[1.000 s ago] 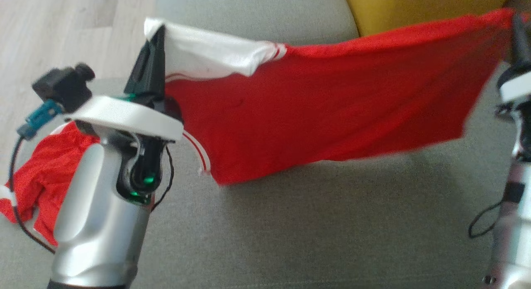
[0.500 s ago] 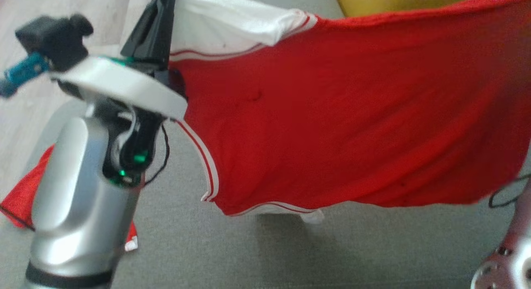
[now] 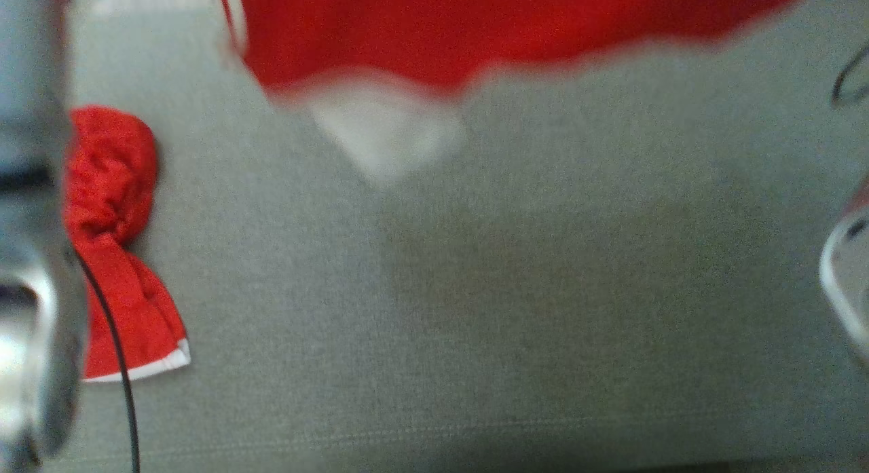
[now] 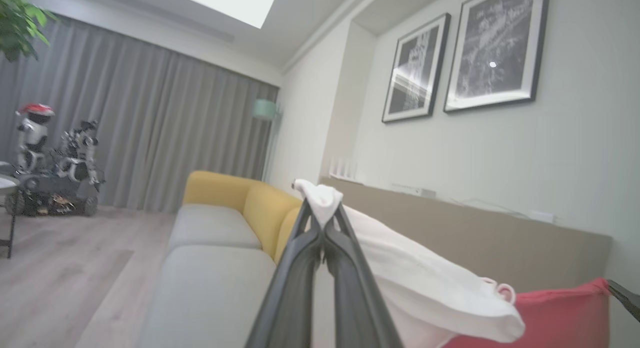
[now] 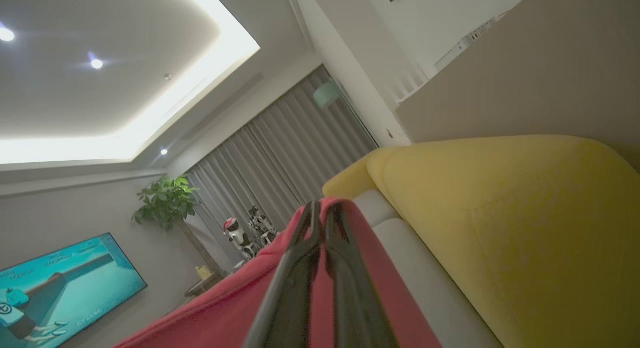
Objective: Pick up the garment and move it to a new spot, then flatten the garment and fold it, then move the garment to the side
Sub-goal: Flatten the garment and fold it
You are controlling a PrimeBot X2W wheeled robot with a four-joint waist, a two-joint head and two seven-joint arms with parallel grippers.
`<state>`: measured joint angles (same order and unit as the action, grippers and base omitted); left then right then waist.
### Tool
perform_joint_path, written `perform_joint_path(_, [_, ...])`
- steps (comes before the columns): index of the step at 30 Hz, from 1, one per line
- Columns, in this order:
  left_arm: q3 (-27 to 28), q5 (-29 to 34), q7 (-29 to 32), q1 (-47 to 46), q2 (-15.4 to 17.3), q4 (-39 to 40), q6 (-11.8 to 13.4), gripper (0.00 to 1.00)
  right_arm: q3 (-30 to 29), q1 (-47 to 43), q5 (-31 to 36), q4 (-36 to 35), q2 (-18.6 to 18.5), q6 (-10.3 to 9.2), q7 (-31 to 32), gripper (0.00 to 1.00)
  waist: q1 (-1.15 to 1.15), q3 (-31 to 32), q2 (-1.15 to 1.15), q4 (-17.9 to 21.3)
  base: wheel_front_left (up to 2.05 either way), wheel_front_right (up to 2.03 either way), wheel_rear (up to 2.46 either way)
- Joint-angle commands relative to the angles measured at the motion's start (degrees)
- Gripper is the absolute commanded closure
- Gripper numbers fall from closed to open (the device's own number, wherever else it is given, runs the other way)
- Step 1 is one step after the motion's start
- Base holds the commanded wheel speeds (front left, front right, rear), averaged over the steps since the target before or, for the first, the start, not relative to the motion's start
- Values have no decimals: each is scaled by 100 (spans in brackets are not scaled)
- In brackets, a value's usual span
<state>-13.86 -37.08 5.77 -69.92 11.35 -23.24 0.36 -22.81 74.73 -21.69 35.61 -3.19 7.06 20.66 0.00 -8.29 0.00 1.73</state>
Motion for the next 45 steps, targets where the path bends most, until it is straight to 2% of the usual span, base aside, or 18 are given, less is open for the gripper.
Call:
perform_joint_path(1, [217,96,-134,-486,303,13,-31,100,83,474,-4,-14,31,43,-240,100,0,-827,0,17,0,0,0])
perform_joint_path(3, [253,232,-499,-1096,308,-422,-86,100,55,1015,19,473,31,43,-856,100,0,-1018,0,-17,0,0,0])
perform_joint_path(4, [271,342,-891,-1608,285,-804,-153,100,41,1457,-27,913,31,43,-1436,100,0,-1152,0,-63,0,0,0])
perform_joint_path(6, [305,413,-1289,-2006,254,-1130,-204,100,103,1787,-148,1287,31,43,-1920,100,0,-1257,0,-106,0,0,0])
perform_joint_path(10, [253,473,-1745,-2343,194,-1711,-409,100,420,2015,-723,1857,31,43,-2414,100,0,-1408,0,-166,0,0,0])
perform_joint_path(15, [98,374,-1892,-1960,89,-2220,-645,100,658,1496,-1112,2266,31,43,-2721,100,0,-1539,0,-231,0,0,0])
perform_joint_path(23, [-439,308,-2035,-233,-25,-2553,-775,100,1120,-155,-1491,2564,-27,43,-2577,100,0,-1255,0,-433,0,0,0])
perform_joint_path(26, [-850,288,-2053,507,-13,-2521,-781,100,1273,-781,-1670,2581,-104,43,-2457,100,0,-976,0,-509,0,0,0])
perform_joint_path(31, [-1714,217,-2064,1636,271,-2359,-783,100,1470,-1700,-1908,2634,-295,43,-2185,100,0,-436,0,-572,0,0,0])
perform_joint_path(36, [-2319,-138,-1995,2444,572,-2162,-783,100,1635,-2405,-2031,2753,-527,43,-1844,100,0,47,0,-598,0,0,0])
perform_joint_path(45, [-2991,-524,-1816,3200,967,-1694,-784,100,1987,-3130,-1903,2931,-838,43,-1428,100,0,459,0,-574,0,0,0])
